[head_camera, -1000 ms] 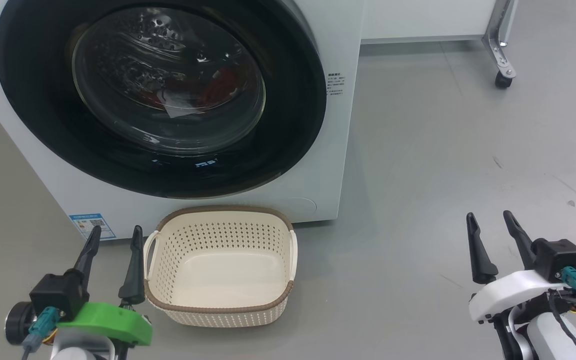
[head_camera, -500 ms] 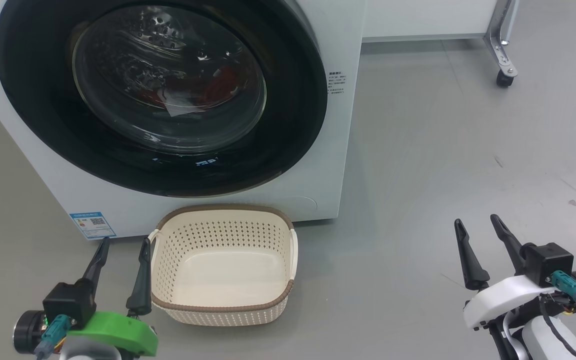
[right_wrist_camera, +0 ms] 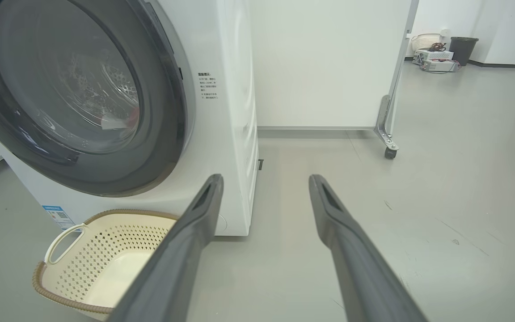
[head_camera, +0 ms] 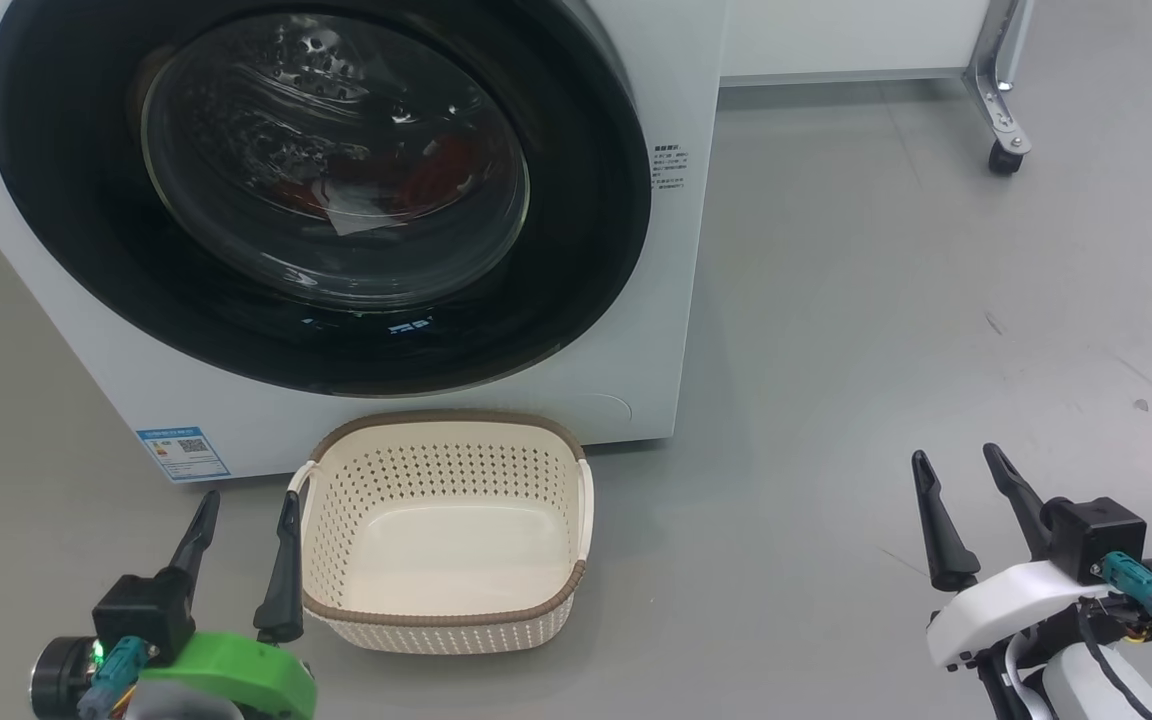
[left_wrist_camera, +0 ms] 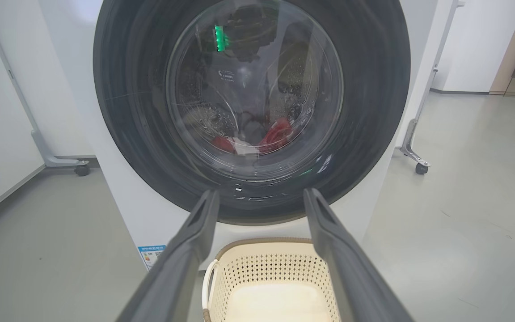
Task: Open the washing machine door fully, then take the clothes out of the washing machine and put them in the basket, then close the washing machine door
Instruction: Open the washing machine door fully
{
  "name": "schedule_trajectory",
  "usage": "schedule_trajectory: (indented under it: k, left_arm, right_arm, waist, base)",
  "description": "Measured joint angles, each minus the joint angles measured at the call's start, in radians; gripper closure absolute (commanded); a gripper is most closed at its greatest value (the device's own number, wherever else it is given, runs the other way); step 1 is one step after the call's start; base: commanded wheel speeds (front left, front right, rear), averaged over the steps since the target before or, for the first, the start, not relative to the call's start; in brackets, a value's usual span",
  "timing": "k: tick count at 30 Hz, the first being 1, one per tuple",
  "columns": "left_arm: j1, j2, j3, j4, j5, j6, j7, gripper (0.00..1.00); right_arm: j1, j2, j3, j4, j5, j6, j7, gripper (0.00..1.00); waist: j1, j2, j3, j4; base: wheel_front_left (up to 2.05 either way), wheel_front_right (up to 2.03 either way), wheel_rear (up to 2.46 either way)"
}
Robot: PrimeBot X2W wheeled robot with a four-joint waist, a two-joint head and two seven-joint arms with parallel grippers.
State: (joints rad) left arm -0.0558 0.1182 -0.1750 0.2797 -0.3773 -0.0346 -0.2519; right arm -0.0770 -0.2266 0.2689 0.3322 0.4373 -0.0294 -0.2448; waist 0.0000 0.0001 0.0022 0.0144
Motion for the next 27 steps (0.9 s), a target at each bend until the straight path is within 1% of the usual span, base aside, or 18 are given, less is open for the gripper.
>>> schedule_trajectory:
  k: [20, 21, 22, 24, 27]
  left_arm:
    - [0.000, -0.012, 0.015, 0.024, 0.011, -0.001, 0.000, 0.00]
    - [0.000, -0.012, 0.016, 0.024, 0.011, -0.001, 0.000, 0.00]
    - [0.000, -0.012, 0.018, 0.024, 0.020, -0.002, 0.000, 0.00]
    - [0.000, -0.014, 0.020, 0.025, 0.027, -0.002, 0.000, 0.00]
    - [0.000, -0.016, 0.021, 0.028, 0.029, -0.002, 0.000, 0.00]
  right_arm:
    - [0.004, 0.009, -0.018, 0.007, -0.009, 0.001, 0.000, 0.00]
    - [0.004, 0.009, -0.019, 0.008, -0.009, 0.002, 0.000, 0.28]
    - [0.004, 0.009, -0.021, 0.009, -0.009, 0.002, 0.000, 1.00]
    - [0.004, 0.010, -0.021, 0.012, -0.009, 0.009, 0.000, 1.00]
    - [0.005, 0.014, -0.022, 0.015, -0.009, 0.010, 0.000, 1.00]
  waist:
    - [0.0000, 0.0000, 0.001, -0.004]
    - [0.0000, 0.0000, 0.001, -0.004]
    - [0.0000, 0.0000, 0.002, -0.003]
    - [0.0000, 0.0000, 0.002, -0.002]
    - [0.0000, 0.0000, 0.002, 0.000]
  base:
    - [0.00, 0.00, 0.00]
    - [0.00, 0.00, 0.00]
    - [0.00, 0.00, 0.00]
    - [0.00, 0.00, 0.00]
    - [0.00, 0.00, 0.00]
